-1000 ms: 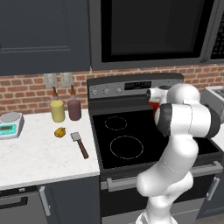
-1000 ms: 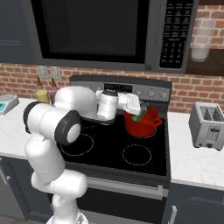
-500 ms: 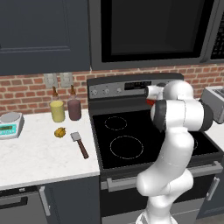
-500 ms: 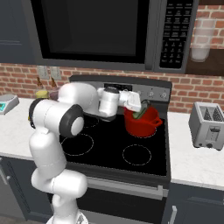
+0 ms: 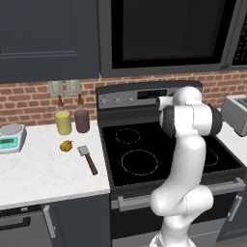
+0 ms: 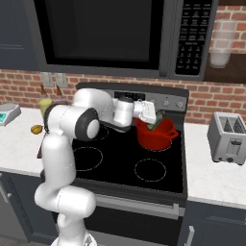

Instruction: Put the cucumber and squash in the pot. Retrieve the spatula and lightly stir the vegetables in the pot.

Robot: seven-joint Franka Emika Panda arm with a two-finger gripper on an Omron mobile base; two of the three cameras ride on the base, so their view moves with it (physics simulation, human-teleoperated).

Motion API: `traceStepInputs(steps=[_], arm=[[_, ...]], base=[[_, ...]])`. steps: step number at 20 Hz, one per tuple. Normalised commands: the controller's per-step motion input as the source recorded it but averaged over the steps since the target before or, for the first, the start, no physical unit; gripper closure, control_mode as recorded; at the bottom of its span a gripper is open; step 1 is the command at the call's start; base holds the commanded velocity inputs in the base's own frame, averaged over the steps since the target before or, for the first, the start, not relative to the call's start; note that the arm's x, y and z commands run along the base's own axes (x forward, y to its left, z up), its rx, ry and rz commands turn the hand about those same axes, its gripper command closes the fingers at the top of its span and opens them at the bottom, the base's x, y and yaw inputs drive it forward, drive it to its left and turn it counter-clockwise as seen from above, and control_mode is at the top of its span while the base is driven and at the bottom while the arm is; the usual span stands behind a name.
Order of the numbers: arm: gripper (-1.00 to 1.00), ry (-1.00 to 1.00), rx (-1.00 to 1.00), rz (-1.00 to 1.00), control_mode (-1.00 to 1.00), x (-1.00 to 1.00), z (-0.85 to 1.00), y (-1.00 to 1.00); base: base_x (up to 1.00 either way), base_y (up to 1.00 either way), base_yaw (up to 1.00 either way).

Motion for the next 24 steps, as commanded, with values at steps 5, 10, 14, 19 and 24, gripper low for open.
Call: traceStepInputs(steps=[5,10,14,19,24], arm=[[1.00,-0.09,0.00,0.00,-1.00,0.25,-0.35,-0.02],[1.00,-0.05,0.00,0.00,-1.00,0.26,-0.15,-0.16],[1.00,-0.03,0.00,0.00,-1.00,0.29,-0.02,-0.22],[1.00,0.00,0.00,0.00,-1.00,0.23,-0.18,-0.09],[1.00,-0.01,0.00,0.00,-1.00,0.14,-0.40,0.00]], base=[[0.00,0.00,0.00],[0.00,0.00,0.00],[0.00,0.00,0.00],[0.00,0.00,0.00],[0.00,0.00,0.00]])
